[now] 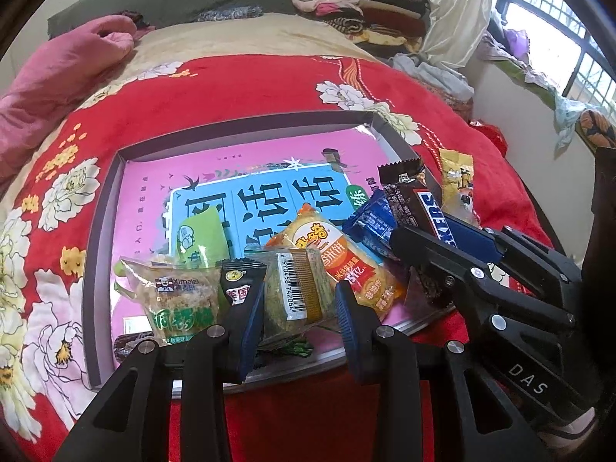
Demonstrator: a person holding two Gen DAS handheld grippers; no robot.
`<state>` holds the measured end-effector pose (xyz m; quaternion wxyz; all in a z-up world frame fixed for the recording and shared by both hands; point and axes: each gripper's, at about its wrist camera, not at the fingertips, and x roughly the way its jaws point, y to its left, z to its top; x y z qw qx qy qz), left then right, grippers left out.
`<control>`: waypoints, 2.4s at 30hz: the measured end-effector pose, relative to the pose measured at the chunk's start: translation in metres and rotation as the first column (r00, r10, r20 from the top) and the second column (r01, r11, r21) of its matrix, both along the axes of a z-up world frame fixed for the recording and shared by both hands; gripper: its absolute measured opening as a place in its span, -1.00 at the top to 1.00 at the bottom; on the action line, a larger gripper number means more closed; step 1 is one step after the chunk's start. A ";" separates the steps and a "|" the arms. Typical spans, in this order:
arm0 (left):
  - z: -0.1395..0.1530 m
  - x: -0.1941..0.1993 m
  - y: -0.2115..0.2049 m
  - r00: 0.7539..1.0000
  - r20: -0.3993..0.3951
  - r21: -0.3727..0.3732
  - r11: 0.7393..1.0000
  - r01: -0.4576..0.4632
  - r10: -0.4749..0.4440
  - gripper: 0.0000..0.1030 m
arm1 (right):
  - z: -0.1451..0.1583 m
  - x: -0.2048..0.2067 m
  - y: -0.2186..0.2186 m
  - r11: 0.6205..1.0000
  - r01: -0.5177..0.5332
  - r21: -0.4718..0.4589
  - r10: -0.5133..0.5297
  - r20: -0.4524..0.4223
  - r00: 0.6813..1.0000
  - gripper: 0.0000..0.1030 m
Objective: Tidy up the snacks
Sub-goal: 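Carry both held snacks up over the pink box tray with both tools, then lower both snacks into the tray and open both tools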
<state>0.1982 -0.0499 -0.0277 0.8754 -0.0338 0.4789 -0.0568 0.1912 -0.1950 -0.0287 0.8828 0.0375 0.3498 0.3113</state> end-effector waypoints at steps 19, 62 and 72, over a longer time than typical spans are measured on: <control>0.000 -0.001 0.003 1.000 -0.003 0.006 1.000 -0.011 0.011 0.27 | -0.004 0.006 0.003 0.999 -0.034 0.038 0.035 -0.033 0.999 0.44; 0.000 0.000 0.007 1.000 -0.013 0.010 1.000 -0.024 0.024 0.23 | 0.004 0.003 -0.002 0.999 -0.016 0.045 0.018 -0.025 1.000 0.28; 0.000 0.000 0.006 1.000 -0.006 0.001 1.000 -0.009 0.009 0.19 | 0.008 -0.001 -0.001 0.999 -0.011 0.030 0.011 -0.005 1.000 0.24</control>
